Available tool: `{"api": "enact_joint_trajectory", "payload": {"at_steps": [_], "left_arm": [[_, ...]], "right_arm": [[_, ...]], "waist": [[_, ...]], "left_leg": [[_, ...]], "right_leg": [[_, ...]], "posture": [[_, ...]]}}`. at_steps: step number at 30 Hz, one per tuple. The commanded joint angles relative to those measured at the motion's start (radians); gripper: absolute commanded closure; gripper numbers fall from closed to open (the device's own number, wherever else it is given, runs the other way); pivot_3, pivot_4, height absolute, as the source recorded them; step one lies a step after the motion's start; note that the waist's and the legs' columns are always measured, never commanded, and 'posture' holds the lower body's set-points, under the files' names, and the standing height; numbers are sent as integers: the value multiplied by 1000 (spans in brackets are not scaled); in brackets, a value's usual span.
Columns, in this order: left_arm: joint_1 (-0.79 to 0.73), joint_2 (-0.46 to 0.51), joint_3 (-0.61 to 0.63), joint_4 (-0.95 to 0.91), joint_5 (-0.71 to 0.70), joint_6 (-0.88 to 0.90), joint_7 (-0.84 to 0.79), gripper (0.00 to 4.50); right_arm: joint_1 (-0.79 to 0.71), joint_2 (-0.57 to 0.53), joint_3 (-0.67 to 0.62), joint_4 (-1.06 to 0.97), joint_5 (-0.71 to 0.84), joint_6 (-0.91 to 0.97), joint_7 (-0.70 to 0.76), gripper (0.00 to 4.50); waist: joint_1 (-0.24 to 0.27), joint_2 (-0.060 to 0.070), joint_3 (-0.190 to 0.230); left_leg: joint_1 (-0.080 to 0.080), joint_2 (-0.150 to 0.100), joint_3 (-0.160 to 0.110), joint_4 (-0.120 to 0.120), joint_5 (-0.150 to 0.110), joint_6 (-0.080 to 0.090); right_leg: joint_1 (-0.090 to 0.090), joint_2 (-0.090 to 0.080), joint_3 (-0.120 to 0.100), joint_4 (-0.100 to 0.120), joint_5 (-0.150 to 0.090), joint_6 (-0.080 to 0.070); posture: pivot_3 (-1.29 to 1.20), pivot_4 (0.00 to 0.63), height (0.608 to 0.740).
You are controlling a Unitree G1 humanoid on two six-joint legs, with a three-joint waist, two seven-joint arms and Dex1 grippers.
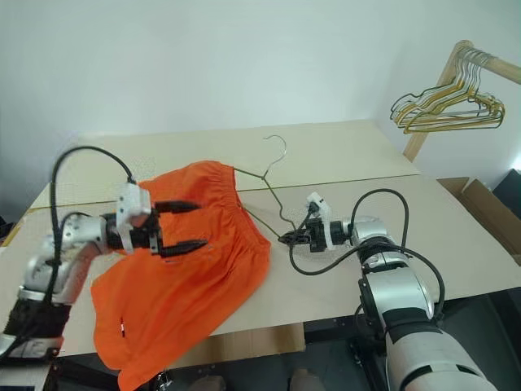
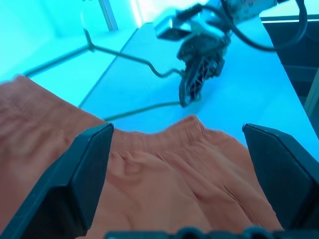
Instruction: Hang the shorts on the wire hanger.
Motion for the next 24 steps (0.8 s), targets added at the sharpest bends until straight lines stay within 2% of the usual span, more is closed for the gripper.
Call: {"api": "enact_joint_trajectory", "payload": {"at_steps": [1,6,9,12,17,24], "left_arm": [[-179,60,31,140,17,-6,-38,9],[-515,88,-77,588,194,-200,-162,9],[-669,67,-140,833,293,-333,-237,9],[-795,30,-181,1032,357,-385,-331,9],[-896,-13,-243,1198,479,-480,-364,9],[-967,-67,-268,1288,597,-485,-305,9]], "right_arm": [[2,-8,-13,-73,-10,-68,17,4500],[13,-15,-15,-152,-20,-73,3,4500],[14,-21,-18,-193,-17,-64,6,4500],[24,-26,-2,-239,-31,-65,2,4500],[37,-20,8,-301,-37,-45,-1,4500],[74,-16,26,-427,-48,-69,-33,4500]], "waist": [[-5,0,0],[-22,0,0],[-28,0,0],[-32,0,0],[-38,0,1],[-48,-1,2]], "left_leg": [[0,0,0,0,0,0],[0,-1,0,-1,1,-1],[0,-1,0,-1,1,-2],[-1,-1,0,-1,1,-2],[-2,-1,0,-1,1,-2],[-3,-1,-1,-1,1,-2]], "right_leg": [[0,0,0,0,0,0],[0,0,0,-1,0,0],[0,0,0,-1,0,0],[-1,1,0,-1,0,1],[-2,1,0,-1,-1,1],[-2,0,0,0,-1,1]], "posture": [[20,0,740],[15,0,740],[17,0,740],[8,0,740],[-5,0,740],[-21,0,740]]}}
